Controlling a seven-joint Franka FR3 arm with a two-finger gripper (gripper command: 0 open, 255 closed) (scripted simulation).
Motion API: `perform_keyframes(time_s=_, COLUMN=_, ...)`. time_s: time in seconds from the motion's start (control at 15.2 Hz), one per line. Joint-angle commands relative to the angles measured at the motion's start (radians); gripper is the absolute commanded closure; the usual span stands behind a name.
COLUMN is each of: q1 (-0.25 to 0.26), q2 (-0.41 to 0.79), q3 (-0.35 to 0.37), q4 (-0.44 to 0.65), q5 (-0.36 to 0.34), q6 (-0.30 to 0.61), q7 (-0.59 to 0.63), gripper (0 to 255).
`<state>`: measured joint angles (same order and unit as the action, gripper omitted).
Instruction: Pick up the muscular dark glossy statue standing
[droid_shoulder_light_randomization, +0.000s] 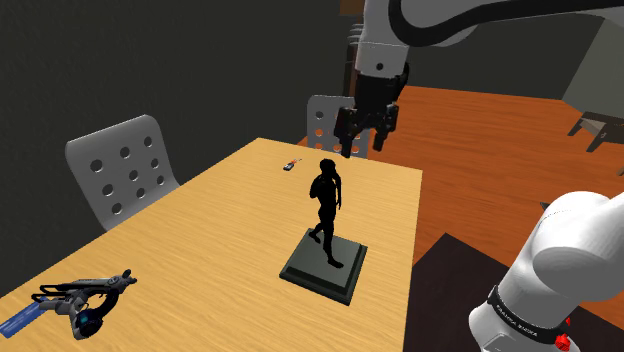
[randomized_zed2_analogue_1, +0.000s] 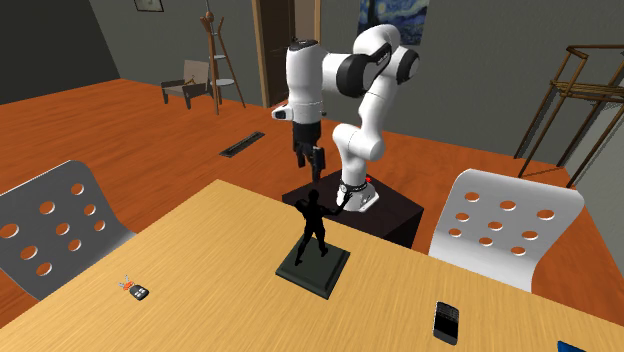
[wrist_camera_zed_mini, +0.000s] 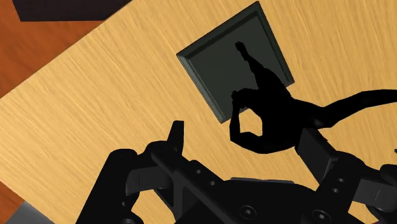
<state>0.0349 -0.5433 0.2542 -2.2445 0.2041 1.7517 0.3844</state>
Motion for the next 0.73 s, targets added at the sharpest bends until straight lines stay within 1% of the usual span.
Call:
perform_keyframes(time_s=0.0, q1=0.003, q2=0.048, q3=0.029, q4=0.037, q5=0.033, q6=0.024, q7=0.064, gripper=0)
perform_keyframes(time_s=0.26, q1=0.006, q2=0.14, q3=0.08, q4=0.125, q5=0.078, q6=0.062, q7=0.181, gripper=0)
perform_keyframes(time_s=0.66, q1=0.01, q2=0.14, q3=0.089, q4=0.045, q5=0.087, q6=0.141, q7=0.169, gripper=0)
